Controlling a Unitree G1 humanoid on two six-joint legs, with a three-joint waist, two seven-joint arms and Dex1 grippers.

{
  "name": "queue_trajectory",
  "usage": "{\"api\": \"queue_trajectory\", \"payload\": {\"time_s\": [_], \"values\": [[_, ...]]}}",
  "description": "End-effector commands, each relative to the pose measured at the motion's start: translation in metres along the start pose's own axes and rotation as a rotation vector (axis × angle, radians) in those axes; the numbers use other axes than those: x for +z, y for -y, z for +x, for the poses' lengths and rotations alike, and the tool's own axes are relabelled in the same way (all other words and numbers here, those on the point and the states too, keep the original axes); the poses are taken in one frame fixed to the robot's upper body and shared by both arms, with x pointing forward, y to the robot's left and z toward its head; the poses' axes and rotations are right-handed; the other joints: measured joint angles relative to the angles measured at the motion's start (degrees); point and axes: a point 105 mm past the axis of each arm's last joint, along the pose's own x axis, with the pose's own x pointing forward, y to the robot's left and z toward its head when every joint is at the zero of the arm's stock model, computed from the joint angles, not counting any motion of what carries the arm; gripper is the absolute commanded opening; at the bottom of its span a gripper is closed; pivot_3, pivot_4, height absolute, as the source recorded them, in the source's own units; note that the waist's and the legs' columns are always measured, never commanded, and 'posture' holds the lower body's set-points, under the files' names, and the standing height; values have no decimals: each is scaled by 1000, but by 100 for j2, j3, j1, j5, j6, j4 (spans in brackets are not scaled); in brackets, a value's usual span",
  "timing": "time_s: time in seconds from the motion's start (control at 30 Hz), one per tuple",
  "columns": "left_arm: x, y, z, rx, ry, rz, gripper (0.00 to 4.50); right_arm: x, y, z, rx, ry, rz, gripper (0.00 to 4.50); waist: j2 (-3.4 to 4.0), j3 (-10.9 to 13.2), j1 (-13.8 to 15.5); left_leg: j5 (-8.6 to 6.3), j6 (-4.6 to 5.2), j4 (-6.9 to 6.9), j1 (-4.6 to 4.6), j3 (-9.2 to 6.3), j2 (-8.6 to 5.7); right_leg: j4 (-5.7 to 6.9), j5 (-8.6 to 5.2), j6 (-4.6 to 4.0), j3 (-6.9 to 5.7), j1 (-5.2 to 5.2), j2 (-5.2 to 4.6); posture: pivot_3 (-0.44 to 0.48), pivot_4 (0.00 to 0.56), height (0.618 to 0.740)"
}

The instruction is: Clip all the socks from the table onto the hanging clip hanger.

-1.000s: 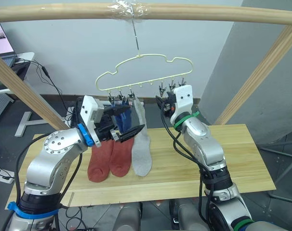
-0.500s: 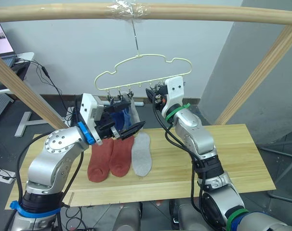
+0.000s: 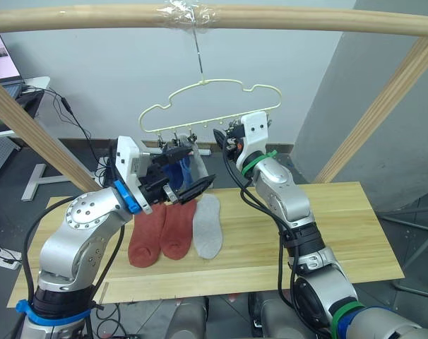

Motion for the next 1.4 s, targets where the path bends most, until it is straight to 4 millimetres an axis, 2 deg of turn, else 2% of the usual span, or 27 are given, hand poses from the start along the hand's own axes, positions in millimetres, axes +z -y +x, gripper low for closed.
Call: {"api": "queue_trajectory", "payload": {"time_s": [0.03,0.27,0.57,0.67,0.8,0.87,1.0,1.07,1.17,1.27,1.4], "values": [[16,4,1,-9,59,35,4388,19,-3,1,17,74,-5,2416,0,0,0,0,0,0,0,0,0,0,0,0,0,0,0,176,202,740],[18,-5,3,40,76,37,4388,21,-3,0,14,79,-12,2416,0,0,0,0,0,0,0,-1,1,0,0,0,-1,0,0,172,203,740],[20,-6,3,44,80,48,4388,21,-2,1,11,81,-7,2416,0,0,-5,0,0,0,0,1,0,0,0,0,0,0,0,174,203,740],[21,-6,4,47,82,48,4388,22,-1,1,12,87,-1,1773,0,0,-5,0,0,0,0,0,1,0,0,0,0,0,0,175,202,740],[20,-4,5,39,79,55,4388,22,2,1,-2,88,-4,504,0,0,-5,0,0,0,0,0,1,0,0,0,0,0,0,173,202,740],[19,-4,5,45,77,57,4388,22,3,0,-10,87,-3,87,0,0,-5,0,0,0,0,0,1,0,0,0,0,0,0,172,204,740],[14,-6,5,60,56,51,4388,20,5,-1,-19,82,2,26,0,0,-5,0,0,0,0,1,1,0,0,0,0,0,0,172,204,740],[-2,-7,4,75,-20,69,4388,19,6,-2,-16,76,-1,26,0,0,-8,0,0,0,0,1,1,0,0,0,0,0,0,172,204,740],[-46,-8,-3,77,-240,223,4388,15,12,-6,-14,53,-30,26,4,1,-13,0,0,-2,3,4,0,0,0,0,4,-1,3,172,204,740],[-90,-12,-7,133,-363,119,4444,12,22,-12,-20,33,-42,8,11,5,-1,-1,1,-4,4,7,-2,0,0,0,8,-1,7,149,209,740],[-141,-1,-1,102,-472,143,4444,5,27,-21,-29,6,-48,8,10,5,27,-1,2,-3,2,3,-4,-1,-1,1,4,0,7,127,215,740]]}}
